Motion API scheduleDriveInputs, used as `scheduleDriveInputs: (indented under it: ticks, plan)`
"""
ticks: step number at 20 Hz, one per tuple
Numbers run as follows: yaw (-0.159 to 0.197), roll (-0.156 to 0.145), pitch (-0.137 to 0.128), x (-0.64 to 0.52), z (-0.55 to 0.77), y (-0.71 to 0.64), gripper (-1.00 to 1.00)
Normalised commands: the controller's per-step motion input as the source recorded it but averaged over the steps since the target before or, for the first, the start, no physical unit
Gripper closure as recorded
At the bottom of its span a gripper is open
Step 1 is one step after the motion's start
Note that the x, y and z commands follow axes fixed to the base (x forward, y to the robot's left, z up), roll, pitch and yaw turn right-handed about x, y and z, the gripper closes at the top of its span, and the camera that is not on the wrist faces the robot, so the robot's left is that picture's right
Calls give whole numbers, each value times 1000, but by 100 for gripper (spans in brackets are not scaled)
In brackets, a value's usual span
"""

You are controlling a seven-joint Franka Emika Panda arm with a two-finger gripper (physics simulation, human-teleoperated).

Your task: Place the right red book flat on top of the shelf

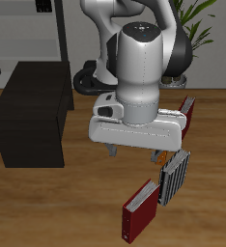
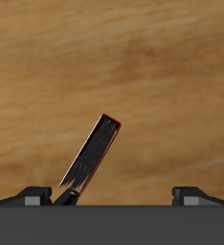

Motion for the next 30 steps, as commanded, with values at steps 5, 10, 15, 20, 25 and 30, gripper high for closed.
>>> scheduleDriveInputs:
  ticks: [5,10,15,20,25,30]
  plan:
    - [-46,4,-3,149,-230,1,-100]
    - [-20,18,3,58,-255,77,-100]
    - [-28,12,11,56,-369,29,-100]
    - [-5,7,13,27,-315,15,-100]
    - [-9,21,18,25,-258,92,-100]
    - [-13,26,59,44,-389,51,-100]
